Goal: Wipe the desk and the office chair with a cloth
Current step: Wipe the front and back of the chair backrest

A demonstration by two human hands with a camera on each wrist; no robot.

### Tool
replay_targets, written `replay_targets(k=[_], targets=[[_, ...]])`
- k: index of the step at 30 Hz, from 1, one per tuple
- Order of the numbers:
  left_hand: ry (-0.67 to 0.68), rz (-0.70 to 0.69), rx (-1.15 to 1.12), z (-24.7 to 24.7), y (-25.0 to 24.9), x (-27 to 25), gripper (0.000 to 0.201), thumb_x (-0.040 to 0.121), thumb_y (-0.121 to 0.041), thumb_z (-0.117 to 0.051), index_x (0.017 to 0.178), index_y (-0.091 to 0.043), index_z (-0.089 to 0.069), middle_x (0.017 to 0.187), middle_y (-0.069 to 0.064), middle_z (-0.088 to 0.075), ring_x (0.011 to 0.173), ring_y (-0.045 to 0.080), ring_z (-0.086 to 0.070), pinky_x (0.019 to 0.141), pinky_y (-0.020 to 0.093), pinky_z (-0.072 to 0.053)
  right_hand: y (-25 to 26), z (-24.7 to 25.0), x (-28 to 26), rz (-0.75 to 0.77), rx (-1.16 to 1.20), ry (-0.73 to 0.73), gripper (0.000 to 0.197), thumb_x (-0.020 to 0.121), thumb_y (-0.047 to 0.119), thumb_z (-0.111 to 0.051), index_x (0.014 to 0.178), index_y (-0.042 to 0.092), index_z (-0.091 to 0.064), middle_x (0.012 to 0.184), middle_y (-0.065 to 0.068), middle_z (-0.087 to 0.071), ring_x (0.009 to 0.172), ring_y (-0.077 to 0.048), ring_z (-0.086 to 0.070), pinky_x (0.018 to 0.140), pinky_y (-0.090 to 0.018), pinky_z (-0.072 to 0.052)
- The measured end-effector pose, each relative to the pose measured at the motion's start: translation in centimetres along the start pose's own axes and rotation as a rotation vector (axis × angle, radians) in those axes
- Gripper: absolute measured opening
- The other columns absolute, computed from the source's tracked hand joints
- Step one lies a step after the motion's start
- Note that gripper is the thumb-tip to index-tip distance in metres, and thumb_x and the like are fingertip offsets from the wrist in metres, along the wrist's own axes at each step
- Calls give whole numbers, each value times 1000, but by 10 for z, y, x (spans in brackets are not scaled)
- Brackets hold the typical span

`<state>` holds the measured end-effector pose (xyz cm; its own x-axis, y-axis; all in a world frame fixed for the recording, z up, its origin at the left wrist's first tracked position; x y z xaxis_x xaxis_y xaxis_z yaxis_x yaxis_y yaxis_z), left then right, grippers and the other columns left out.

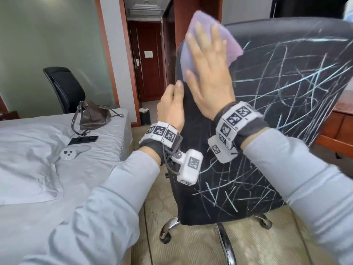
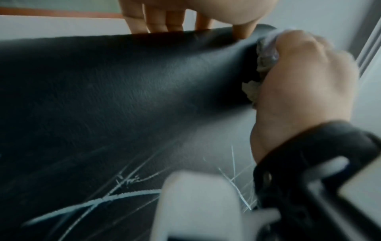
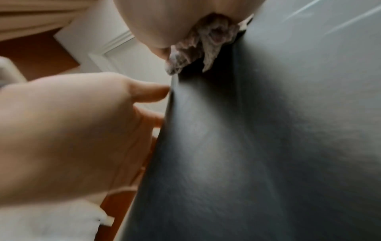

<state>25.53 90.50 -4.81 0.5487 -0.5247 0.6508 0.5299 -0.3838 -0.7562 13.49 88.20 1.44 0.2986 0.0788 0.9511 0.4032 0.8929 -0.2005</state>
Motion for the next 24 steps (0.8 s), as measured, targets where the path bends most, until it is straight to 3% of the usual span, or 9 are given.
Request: replay_targets(k=[3,8,12,14,17,20,22,24], targets=[[17,-43,32,3,2,5,49,101,-53,-36,83,-9,-49,69,-10,-47,67,10,-42,70,37,-35,-6,-1,-13,148,-74,44,58,93,-4,-51,149,0,-36,157,-20,-30,147,-42,-19,123,-45,-2],[83,-45,97,-1,-7,2,40,108,-44,-36,77,-19,-40,69,-8,-46,68,13,-42,68,37,-32,-4,2,-5,5,-88,-70,56,89,-5,-48,145,0,-44,153,-20,-38,145,-43,-26,121,-47,-6],[91,-27,86,-1,-4,4,32,106,-45,-34,82,-28,-48,77,-12,-54,83,16,-48,80,38,-38,15,-4,28,99,-118,-99,40,86,4,-57,126,-1,-63,128,-16,-62,128,-41,-50,116,-51,-25],[85,-53,71,-1,-2,7,34,104,-49,-35,80,-28,-46,74,-13,-51,79,15,-46,77,39,-39,11,-3,34,137,-146,-86,42,83,5,-59,125,0,-63,127,-14,-63,126,-39,-53,114,-51,-30],[57,-85,71,-1,5,14,39,98,-55,-34,68,-30,-40,64,-15,-43,69,16,-39,71,40,-34,-13,9,19,0,-119,-109,56,85,-5,-53,141,-1,-49,148,-19,-45,140,-41,-36,120,-50,-18],[-1,-74,76,1,12,17,42,95,-62,-32,68,-30,-41,66,-13,-45,72,18,-42,75,44,-40,-37,23,-7,-177,-73,-103,81,75,-20,-44,152,0,-29,160,-21,-21,149,-43,-11,122,-55,-5],[-40,-55,83,-1,8,16,41,100,-55,-31,73,-25,-40,70,-10,-45,75,20,-43,76,43,-38,-32,17,-20,-155,-52,-44,89,68,-25,-42,153,-1,-25,161,-23,-17,149,-46,-5,121,-59,-4],[-119,-36,53,-4,-4,16,32,104,-48,-35,85,-23,-43,75,-11,-46,78,19,-45,73,36,-33,-21,2,-34,-31,-49,59,88,67,-26,-43,151,-4,-28,159,-25,-21,148,-48,-8,120,-60,-7]])
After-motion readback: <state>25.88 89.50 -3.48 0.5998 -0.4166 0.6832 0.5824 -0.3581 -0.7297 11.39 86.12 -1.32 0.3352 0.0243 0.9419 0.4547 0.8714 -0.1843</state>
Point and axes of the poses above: each hand's wrist, its own x-axis towards the middle knuckle, its own z-axis out of the back of the hand, y = z × x, the point moved 4 cm from there along x, towards the middle knuckle
